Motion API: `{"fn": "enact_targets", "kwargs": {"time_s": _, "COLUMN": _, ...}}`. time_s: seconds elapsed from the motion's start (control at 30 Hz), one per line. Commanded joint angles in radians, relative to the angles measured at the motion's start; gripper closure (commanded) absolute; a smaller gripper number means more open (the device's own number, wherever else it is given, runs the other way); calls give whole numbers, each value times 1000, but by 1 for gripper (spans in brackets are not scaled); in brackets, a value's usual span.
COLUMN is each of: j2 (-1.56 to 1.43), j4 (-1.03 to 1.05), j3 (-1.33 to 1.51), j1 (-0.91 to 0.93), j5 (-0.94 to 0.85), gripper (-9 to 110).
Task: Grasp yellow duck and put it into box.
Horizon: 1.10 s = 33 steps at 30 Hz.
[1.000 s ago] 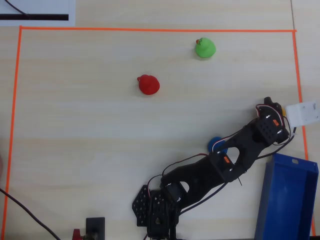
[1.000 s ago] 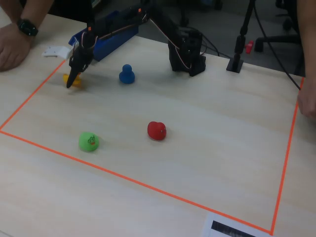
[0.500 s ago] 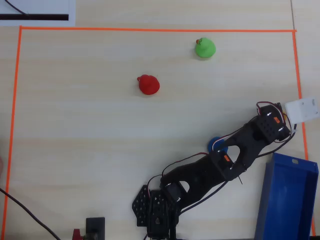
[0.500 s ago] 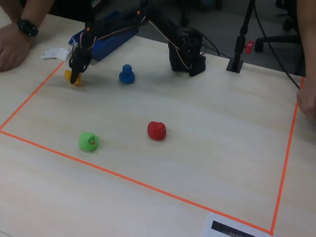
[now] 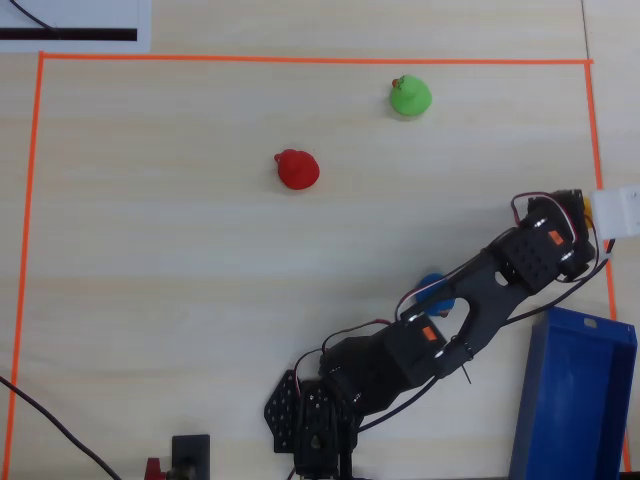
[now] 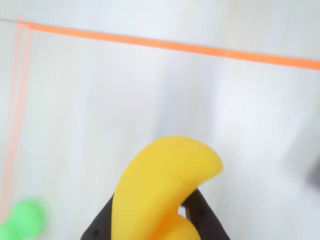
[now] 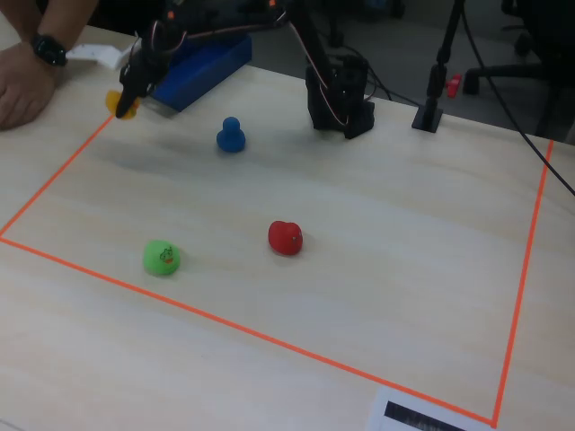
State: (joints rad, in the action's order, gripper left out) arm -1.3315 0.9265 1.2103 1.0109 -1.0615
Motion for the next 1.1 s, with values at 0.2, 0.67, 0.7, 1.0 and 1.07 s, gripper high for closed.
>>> {"fn": "enact_targets", "kwargs": {"time_s": 0.2, "j2": -433, "j4": 196, "j3": 137, "j1": 138, "j5": 26, "gripper": 101}}
{"fn": "enact_targets", "kwargs": {"time_s": 0.67, "j2": -442, "j4": 132, "j3": 411, "j1": 644, "j5": -35, "gripper": 101}}
{"fn": "enact_targets", "kwargs": {"time_s": 0.7, "j2": -436, "j4": 130, "j3": 425, "j1": 657, "j5": -41, "gripper": 101}}
{"fn": "enact_targets", "kwargs": {"time_s": 1.0, "j2": -319, "j4": -38, "j3": 586, "j1": 675, "j5": -115, "gripper": 101}}
{"fn": "enact_targets", "kwargs": {"time_s": 1.07, "j2": -287, "j4": -63, "j3": 597, "j1": 681, "j5": -129, "gripper": 101}}
